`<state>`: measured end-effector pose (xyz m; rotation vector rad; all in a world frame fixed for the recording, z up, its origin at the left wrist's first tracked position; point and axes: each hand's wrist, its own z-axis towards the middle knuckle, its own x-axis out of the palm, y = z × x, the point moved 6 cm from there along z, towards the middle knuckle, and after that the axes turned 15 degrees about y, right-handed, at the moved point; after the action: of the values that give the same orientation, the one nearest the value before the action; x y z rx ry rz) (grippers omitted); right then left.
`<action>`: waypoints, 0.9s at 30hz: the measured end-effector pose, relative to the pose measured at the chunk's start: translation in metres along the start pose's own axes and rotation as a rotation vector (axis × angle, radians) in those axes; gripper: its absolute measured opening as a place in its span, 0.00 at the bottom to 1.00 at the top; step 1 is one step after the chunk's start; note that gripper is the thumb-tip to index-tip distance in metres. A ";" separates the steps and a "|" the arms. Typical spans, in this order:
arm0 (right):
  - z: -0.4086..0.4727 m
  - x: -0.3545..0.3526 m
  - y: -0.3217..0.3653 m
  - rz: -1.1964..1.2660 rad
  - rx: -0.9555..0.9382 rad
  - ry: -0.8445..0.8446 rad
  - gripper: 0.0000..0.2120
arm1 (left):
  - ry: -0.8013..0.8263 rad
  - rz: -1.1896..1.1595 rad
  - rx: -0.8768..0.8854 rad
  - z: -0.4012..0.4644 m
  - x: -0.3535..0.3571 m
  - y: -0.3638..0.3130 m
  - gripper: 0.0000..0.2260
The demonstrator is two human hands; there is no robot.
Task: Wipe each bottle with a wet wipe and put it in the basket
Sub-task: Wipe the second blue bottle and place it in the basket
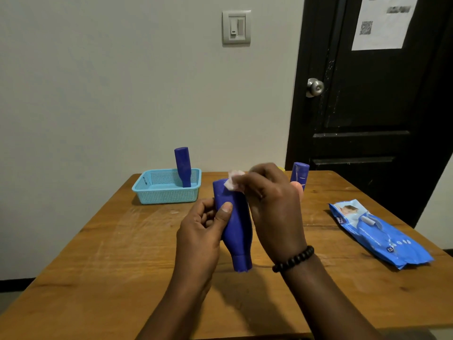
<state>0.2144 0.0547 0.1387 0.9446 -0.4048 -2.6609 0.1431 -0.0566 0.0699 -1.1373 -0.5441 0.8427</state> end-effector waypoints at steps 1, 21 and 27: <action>0.006 -0.001 0.000 -0.006 0.005 -0.001 0.13 | 0.000 0.014 0.005 0.000 0.000 -0.001 0.13; -0.039 0.004 -0.005 0.050 0.036 -0.031 0.09 | 0.032 -0.017 -0.010 0.004 -0.001 0.005 0.12; -0.004 0.004 0.000 0.077 0.034 0.004 0.10 | -0.044 -0.111 -0.030 0.010 -0.003 0.002 0.11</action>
<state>0.2140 0.0531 0.1337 0.9252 -0.4768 -2.5901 0.1335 -0.0535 0.0714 -1.1080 -0.6527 0.7674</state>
